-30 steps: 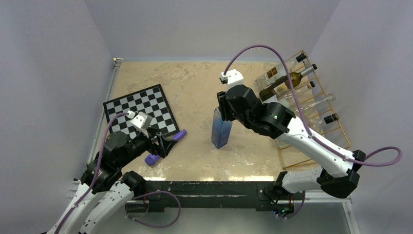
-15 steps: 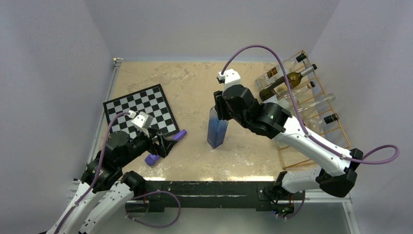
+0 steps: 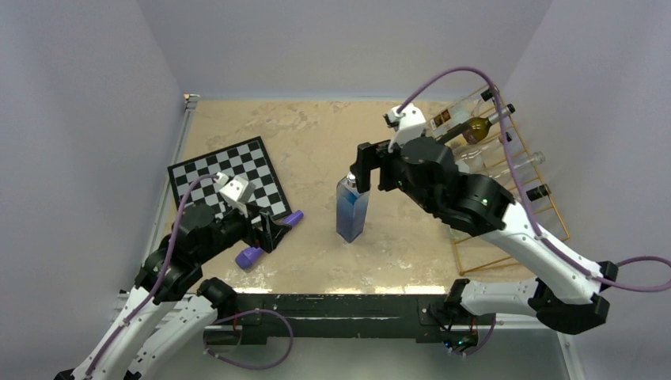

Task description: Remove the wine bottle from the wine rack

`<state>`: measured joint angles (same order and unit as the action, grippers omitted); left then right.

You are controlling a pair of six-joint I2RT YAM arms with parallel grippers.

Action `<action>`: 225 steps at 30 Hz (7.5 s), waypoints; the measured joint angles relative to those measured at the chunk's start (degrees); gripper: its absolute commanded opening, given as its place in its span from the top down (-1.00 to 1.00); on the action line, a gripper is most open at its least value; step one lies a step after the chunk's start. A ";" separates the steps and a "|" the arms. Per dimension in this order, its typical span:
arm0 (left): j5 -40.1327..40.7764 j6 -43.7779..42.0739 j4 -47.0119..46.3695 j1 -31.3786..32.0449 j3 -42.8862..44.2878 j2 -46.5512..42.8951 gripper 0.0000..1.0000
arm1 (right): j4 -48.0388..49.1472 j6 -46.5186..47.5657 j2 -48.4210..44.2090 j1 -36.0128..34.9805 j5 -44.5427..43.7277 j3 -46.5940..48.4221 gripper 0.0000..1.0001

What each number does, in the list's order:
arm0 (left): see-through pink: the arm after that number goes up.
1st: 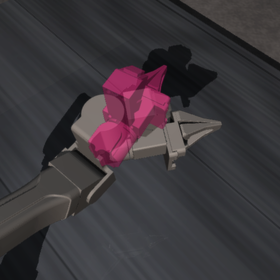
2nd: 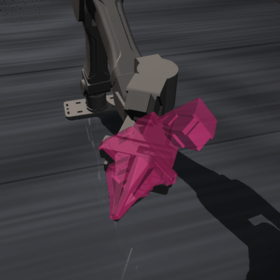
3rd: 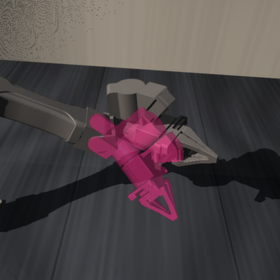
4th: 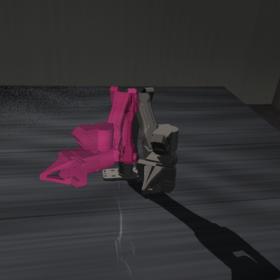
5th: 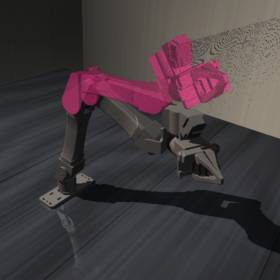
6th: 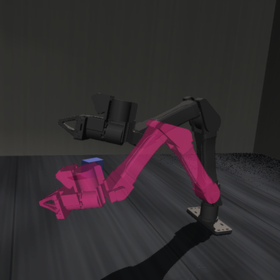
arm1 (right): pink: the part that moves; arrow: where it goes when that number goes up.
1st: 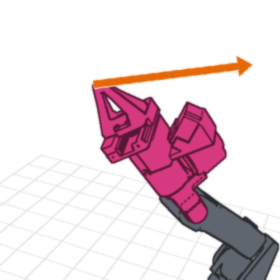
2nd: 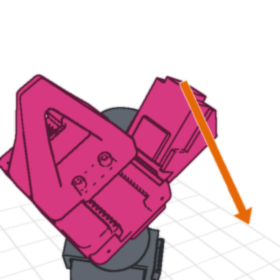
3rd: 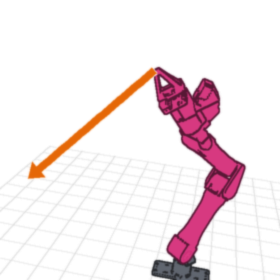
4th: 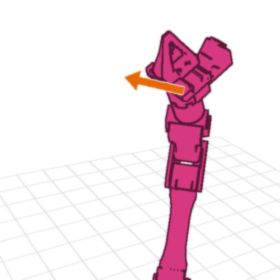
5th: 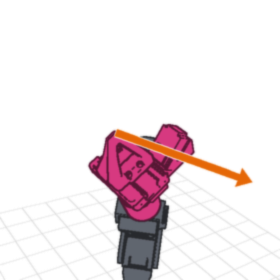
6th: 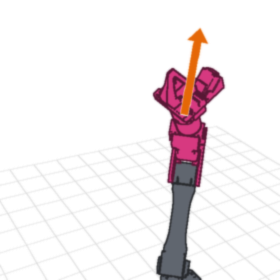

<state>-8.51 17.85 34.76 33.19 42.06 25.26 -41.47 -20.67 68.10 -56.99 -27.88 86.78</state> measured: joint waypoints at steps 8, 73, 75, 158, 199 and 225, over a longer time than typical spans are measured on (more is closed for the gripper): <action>-4.44 -4.00 -4.39 0.52 10.19 15.50 -0.95 | 0.15 0.83 -14.62 0.00 6.08 -2.80 -0.98; 31.85 -12.46 -21.59 -6.29 54.36 76.24 1.00 | -5.25 4.28 -30.73 0.11 7.85 -17.14 -0.98; 30.05 -11.50 -21.68 -7.85 55.41 77.99 1.00 | -5.42 4.28 -29.20 0.11 7.80 -16.74 -0.98; -10.88 -1.92 -5.90 -11.61 -3.80 -5.05 -0.92 | -10.84 -23.26 -13.16 60.00 -22.95 -24.68 -0.52; -2.12 -0.85 -5.44 -8.70 -3.82 -2.60 -0.81 | 4.31 -22.47 4.50 69.92 -26.16 -28.20 0.01; -1.75 -0.87 -5.09 -8.61 -3.82 -4.74 -0.80 | -0.74 -16.02 -15.17 59.60 -22.10 -28.96 1.00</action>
<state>-10.26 16.97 29.67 24.58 38.24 20.51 -42.22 -36.69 52.93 2.61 -49.98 57.82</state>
